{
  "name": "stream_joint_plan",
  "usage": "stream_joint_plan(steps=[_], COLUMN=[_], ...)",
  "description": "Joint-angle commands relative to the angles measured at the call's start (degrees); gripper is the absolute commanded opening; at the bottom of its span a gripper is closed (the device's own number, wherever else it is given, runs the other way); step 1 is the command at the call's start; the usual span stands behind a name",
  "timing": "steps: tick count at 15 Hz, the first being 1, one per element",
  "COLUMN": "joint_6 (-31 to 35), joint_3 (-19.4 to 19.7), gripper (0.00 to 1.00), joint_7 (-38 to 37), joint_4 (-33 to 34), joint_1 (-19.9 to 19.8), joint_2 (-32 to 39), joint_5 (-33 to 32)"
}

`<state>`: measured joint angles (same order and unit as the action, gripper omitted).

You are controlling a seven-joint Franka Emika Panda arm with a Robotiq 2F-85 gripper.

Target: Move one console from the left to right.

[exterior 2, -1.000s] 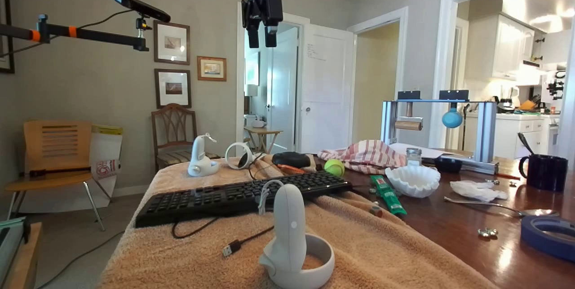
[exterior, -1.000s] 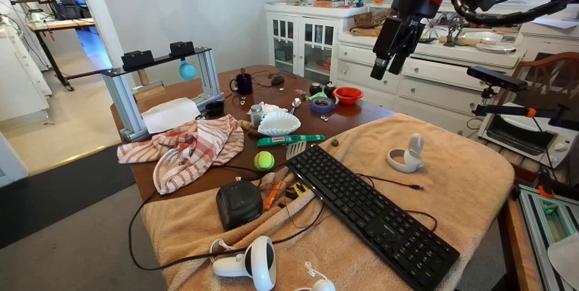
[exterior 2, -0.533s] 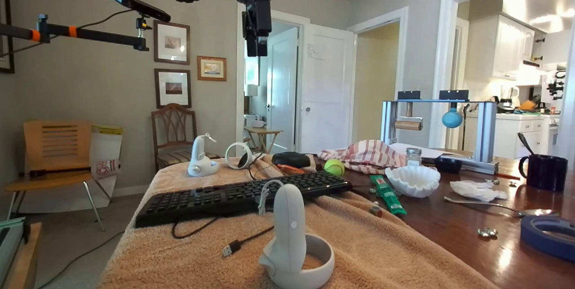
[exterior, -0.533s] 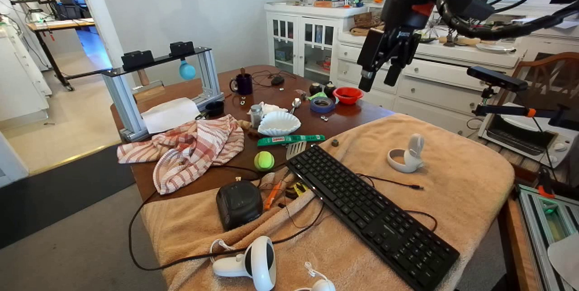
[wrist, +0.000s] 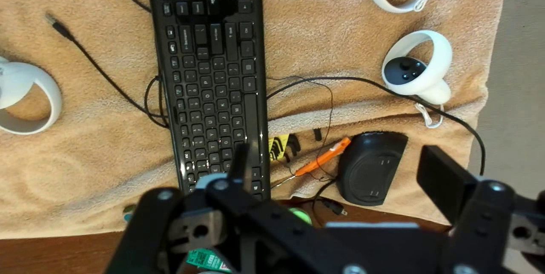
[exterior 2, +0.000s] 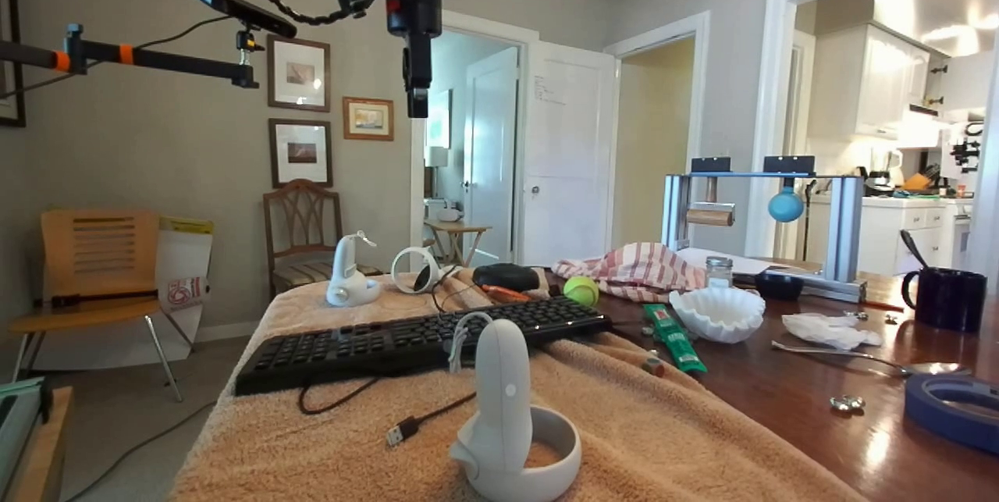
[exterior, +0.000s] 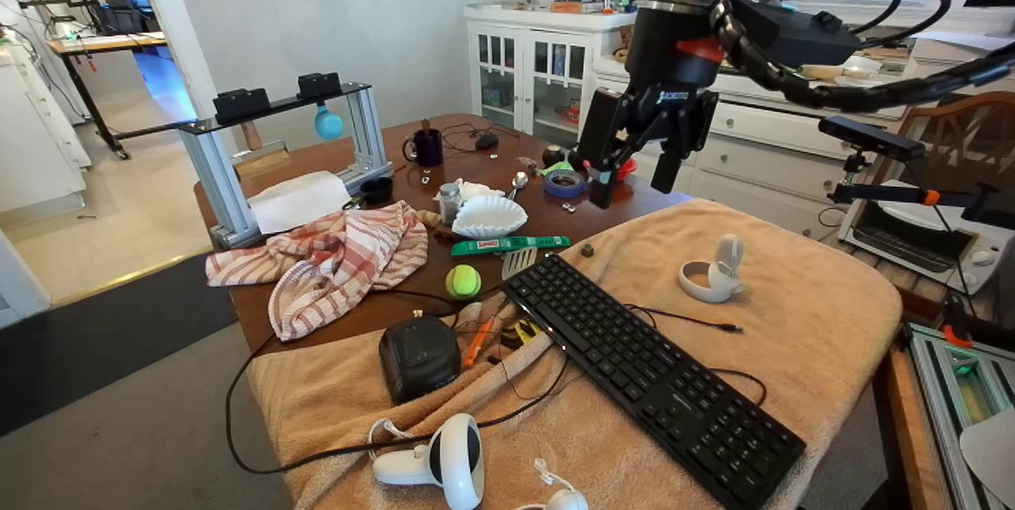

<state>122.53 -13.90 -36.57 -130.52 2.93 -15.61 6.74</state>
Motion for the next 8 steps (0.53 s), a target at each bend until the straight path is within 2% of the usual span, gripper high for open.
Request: stream_joint_plan(steps=[1, 8], joint_6=[0.32, 2.02], joint_3=[-1.01, -2.75], gripper=[1.00, 1.00], joint_7=[-4.30, -8.45], joint_4=[2.50, 2.49], joint_1=[2.33, 6.70], joint_2=[3.76, 8.67], joint_5=[1.20, 2.38])
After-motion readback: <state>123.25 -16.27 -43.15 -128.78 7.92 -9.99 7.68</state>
